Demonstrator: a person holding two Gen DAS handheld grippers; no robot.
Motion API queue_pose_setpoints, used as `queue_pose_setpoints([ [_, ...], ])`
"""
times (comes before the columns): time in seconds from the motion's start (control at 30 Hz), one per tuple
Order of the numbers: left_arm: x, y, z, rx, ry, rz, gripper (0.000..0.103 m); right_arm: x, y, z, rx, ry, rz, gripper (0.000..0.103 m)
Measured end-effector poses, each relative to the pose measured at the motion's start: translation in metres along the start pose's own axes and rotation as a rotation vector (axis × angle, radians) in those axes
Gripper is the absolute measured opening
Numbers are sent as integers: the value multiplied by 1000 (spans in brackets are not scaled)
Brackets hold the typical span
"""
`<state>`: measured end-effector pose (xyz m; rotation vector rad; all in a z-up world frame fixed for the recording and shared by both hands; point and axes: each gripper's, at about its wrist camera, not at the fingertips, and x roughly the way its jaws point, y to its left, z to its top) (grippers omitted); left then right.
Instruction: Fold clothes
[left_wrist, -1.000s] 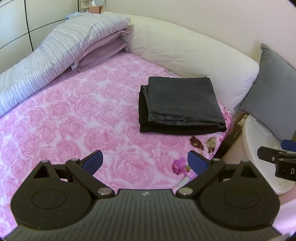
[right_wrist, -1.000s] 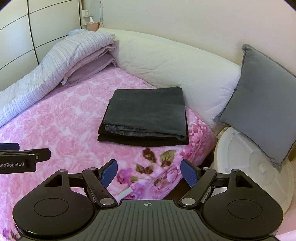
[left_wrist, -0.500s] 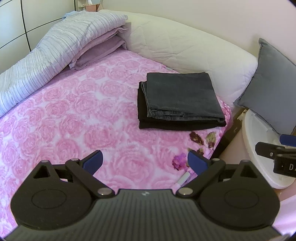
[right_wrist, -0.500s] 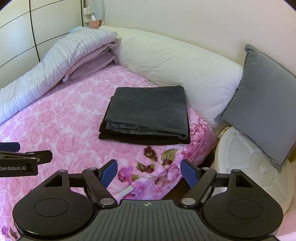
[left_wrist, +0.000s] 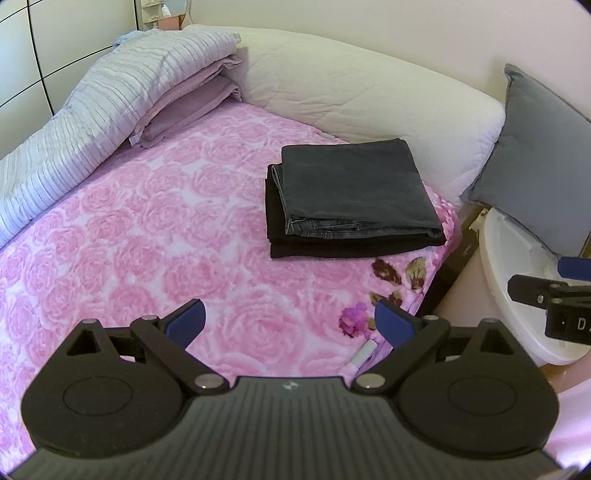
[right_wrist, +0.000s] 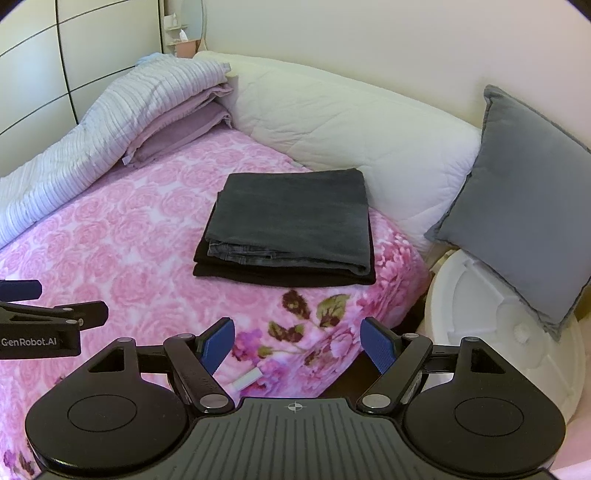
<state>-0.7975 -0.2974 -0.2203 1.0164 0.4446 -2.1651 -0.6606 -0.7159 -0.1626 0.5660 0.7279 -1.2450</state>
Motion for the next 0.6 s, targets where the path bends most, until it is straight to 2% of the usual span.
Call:
queue_pose_setpoints([
  [0.6,-10,-7,-1,3,-30,-30,97,-11,-3,-2,9,-12,-17,78],
])
